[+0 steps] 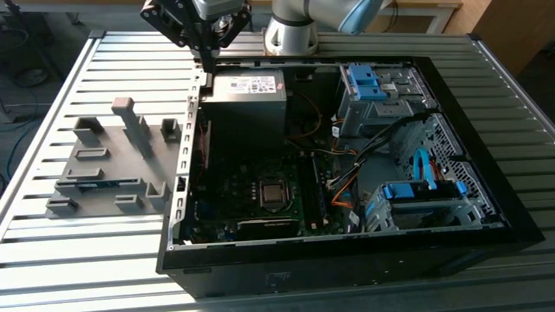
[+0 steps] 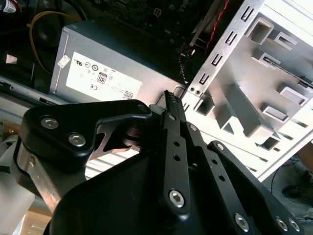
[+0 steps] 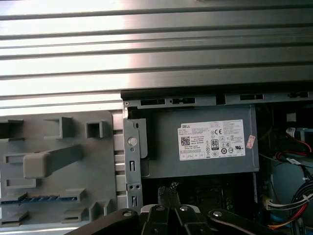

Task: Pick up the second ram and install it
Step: 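Reach for the second ram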

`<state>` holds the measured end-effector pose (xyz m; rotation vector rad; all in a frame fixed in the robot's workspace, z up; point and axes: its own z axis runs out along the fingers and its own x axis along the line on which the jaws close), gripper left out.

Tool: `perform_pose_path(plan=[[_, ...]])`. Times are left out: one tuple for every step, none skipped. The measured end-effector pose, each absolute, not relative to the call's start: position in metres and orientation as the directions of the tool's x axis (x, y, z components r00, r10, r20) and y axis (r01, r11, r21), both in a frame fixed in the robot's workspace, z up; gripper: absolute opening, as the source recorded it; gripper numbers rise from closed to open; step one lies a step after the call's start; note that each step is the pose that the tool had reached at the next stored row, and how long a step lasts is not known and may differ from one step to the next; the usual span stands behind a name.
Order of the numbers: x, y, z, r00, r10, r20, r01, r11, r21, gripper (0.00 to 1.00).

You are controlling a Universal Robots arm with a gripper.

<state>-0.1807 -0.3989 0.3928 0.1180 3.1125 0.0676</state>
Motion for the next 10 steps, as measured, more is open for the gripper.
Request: perform_pose_path(plan=[[-0.1810, -0.3989, 0.3927, -0.997, 0.076, -0.024, 0.075, 0.996, 0.044, 0.11], [-0.1814, -0.3989, 0.3927, -0.997, 0.076, -0.024, 0.075, 0.996, 0.044, 0.11], [-0.1817, -0.3989, 0.3928, -0.997, 0.076, -0.024, 0.075, 0.996, 0.044, 0.11], [-0.1821, -0.3989, 0.3927, -0.997, 0.076, -0.024, 0.075, 0.996, 0.044, 0.11], [-0.1825, -0.3989, 0.3927, -0.997, 0.076, -0.024, 0.075, 0.996, 0.044, 0.11], [-0.1828, -0.3989, 0.3927, -0.997, 0.076, -0.024, 0.075, 0.996, 0.044, 0.11], [-0.1832, -0.3989, 0.3927, -0.997, 0.076, -0.024, 0.075, 0.996, 0.044, 0.11], [-0.1837, -0.3989, 0.3927, -0.997, 0.076, -0.024, 0.075, 0.996, 0.044, 0.11], [-0.1841, -0.3989, 0.3927, -0.997, 0.076, -0.024, 0.075, 0.996, 0.044, 0.11], [-0.1845, -0.3989, 0.3927, -0.997, 0.076, -0.024, 0.075, 0.996, 0.044, 0.11]])
